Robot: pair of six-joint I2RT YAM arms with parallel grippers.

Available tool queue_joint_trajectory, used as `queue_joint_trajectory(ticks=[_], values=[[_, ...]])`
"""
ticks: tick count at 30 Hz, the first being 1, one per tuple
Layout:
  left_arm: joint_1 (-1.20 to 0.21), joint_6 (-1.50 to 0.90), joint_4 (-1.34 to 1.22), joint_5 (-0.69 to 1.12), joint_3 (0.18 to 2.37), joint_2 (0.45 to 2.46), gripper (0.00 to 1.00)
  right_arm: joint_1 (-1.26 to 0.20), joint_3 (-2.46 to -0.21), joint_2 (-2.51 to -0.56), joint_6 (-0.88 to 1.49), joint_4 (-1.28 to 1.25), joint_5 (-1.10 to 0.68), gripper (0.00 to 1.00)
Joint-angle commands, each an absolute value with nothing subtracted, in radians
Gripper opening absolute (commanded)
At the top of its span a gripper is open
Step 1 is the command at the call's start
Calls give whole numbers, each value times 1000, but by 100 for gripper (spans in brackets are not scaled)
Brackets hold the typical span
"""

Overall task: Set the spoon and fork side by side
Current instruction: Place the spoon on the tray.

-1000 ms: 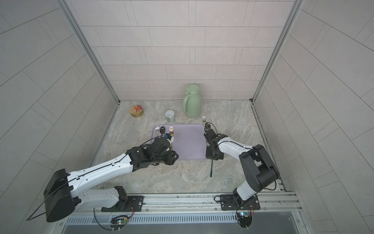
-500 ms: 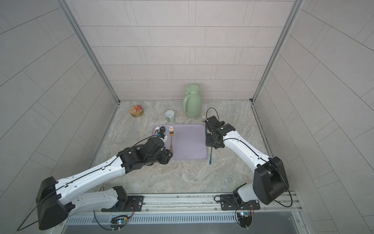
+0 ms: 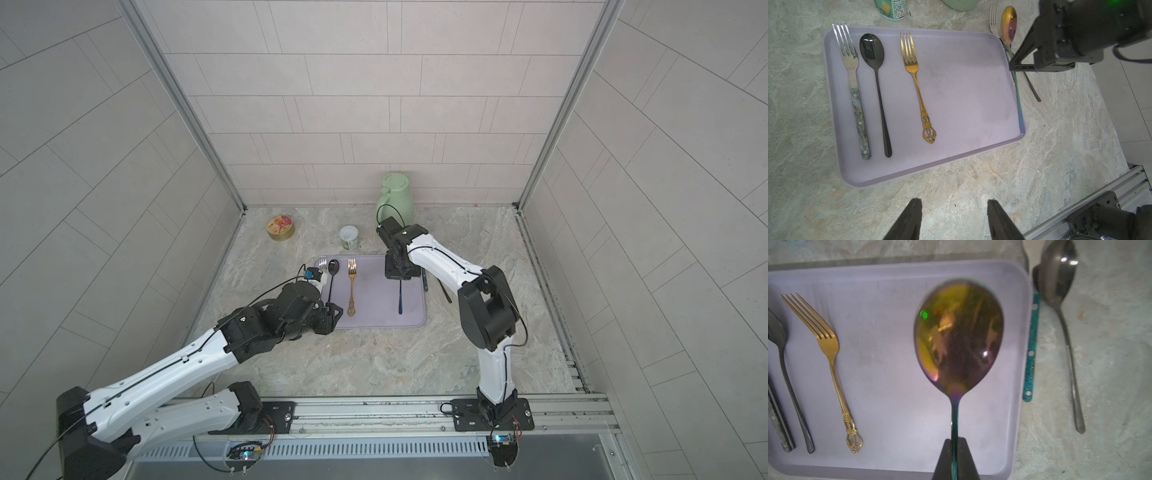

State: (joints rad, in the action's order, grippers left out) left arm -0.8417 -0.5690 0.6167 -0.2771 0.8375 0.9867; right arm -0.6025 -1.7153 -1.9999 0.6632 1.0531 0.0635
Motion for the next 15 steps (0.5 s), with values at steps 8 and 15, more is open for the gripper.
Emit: queue_joint_trajectory(ticks=[8, 15], values=[[-832, -566, 629, -243, 808, 977, 53, -670, -2103, -2346, 701, 1167, 15, 0], [-830, -565, 623, -233, 800, 971, 53, -689, -2285, -2498, 726, 1219, 2, 0]])
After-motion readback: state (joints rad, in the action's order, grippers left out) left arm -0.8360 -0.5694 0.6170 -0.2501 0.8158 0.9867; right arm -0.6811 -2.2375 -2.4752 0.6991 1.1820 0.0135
